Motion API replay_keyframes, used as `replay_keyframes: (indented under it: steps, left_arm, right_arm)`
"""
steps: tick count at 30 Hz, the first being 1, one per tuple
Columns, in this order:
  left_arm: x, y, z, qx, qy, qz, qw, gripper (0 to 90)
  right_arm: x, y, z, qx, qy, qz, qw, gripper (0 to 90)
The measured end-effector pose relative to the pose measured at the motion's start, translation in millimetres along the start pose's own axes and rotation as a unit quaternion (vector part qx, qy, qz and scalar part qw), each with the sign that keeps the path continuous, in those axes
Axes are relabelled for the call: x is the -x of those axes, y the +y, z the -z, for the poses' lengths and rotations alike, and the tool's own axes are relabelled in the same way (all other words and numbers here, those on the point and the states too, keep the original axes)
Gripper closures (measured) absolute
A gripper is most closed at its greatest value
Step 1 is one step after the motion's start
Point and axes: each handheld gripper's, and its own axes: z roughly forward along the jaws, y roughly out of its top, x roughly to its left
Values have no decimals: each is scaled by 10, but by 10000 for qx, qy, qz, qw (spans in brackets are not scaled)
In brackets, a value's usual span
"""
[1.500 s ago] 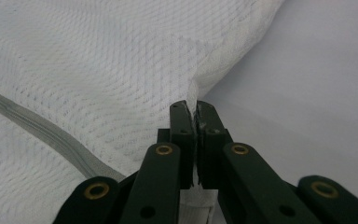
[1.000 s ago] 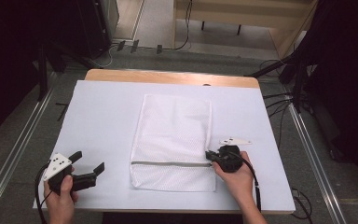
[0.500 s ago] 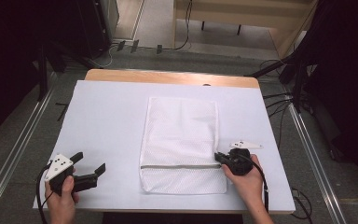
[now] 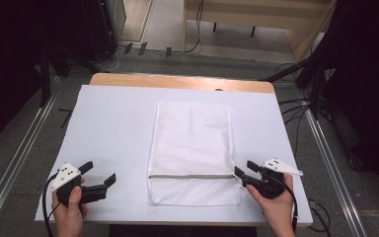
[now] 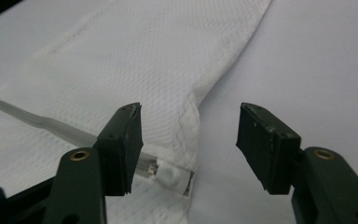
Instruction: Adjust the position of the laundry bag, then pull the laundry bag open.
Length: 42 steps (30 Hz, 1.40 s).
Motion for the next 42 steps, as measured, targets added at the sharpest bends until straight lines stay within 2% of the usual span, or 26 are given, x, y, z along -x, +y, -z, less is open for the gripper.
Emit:
replay_keyframes:
  steps: [1, 2, 3, 4, 5, 6, 7, 8, 11, 12, 15, 16, 17, 18, 20, 24, 27, 29, 31, 32, 33, 34, 36, 37, 41, 42]
  left_arm:
    - [27, 3, -4, 1, 4, -11, 10000, 38]
    - [136, 6, -33, -54, 32, -143, 9999, 38]
    - [136, 6, -33, -54, 32, -143, 9999, 38]
    - [243, 5, -80, -92, -131, -191, 9997, 38]
    - [243, 5, -80, -92, -131, -191, 9997, 38]
    - [315, 4, -113, -139, -154, -249, 9995, 38]
    - [364, 3, -144, -164, -173, -316, 9992, 38]
    - [412, 2, -173, -192, -223, -344, 9990, 38]
    - [531, 2, -242, -243, -301, -458, 9982, 38]
    - [609, 3, -293, -282, -378, -477, 9977, 38]
    - [685, 11, -348, -311, -466, -502, 9972, 38]
    - [762, 22, -400, -311, -551, -550, 9965, 38]
    - [762, 22, -400, -311, -551, -550, 9965, 38]
    - [848, 31, -442, -314, -663, -536, 9959, 39]
    - [898, 38, -454, -303, -731, -478, 9957, 39]
    - [1143, 122, -562, -455, -1024, -447, 9927, 39]
    - [1234, 175, -632, -472, -1083, -444, 9920, 39]
    - [1305, 214, -699, -500, -1141, -461, 9911, 39]
    - [1444, 270, -823, -596, -1265, -554, 9886, 39]
    - [1444, 270, -823, -596, -1265, -554, 9886, 40]
    - [1491, 288, -860, -653, -1290, -586, 9877, 40]
    - [1540, 304, -897, -685, -1303, -621, 9872, 43]
    - [1684, 348, -990, -784, -1363, -740, 9848, 61]
    - [1725, 358, -1020, -803, -1402, -759, 9839, 61]
    - [1833, 371, -1112, -886, -1469, -829, 9817, 61]
    - [1902, 367, -1178, -948, -1529, -844, 9801, 61]
  right_arm:
    - [6, -35, 108, 68, 118, -105, 9999, 402]
    - [8, -66, 148, 67, 122, -114, 9998, 399]
    - [8, -66, 148, 67, 122, -114, 9998, 399]
    - [-5, -152, 211, -39, 133, -130, 9998, 391]
    - [-5, -152, 211, -39, 133, -130, 9998, 391]
    - [-10, -184, 223, -90, 150, -112, 9998, 385]
    - [-37, -273, 243, -282, 138, -40, 9995, 377]
    - [-49, -303, 249, -345, 134, 3, 9993, 378]
    - [-65, -339, 254, -415, 153, 58, 9990, 379]
    - [-65, -357, 246, -463, 221, 52, 9987, 382]
    - [-67, -363, 229, -473, 264, 13, 9985, 382]
    - [-87, -380, 206, -575, 263, 24, 9980, 384]
    - [-87, -380, 206, -575, 263, 24, 9980, 384]
    - [-107, -397, 187, -631, 316, 65, 9975, 388]
    - [-113, -399, 178, -637, 325, 102, 9974, 395]
    - [-139, -382, 109, -671, 354, 115, 9971, 402]
    - [-159, -383, 76, -670, 354, 174, 9970, 402]
    - [-201, -390, 39, -699, 331, 283, 9966, 402]
    - [-234, -394, 13, -711, 204, 589, 9955, 409]
    - [-234, -394, 13, -711, 204, 589, 9955, 409]
    - [-246, -398, -2, -729, 116, 750, 9945, 413]
    - [-245, -402, -21, -747, 80, 778, 9941, 413]
    - [-221, -402, -39, -668, 152, 569, 9960, 410]
    - [-225, -408, -39, -650, 154, 568, 9961, 411]
    - [-292, -481, -49, -453, -39, 746, 9962, 438]
    - [-331, -508, -49, -381, -233, 772, 9960, 513]
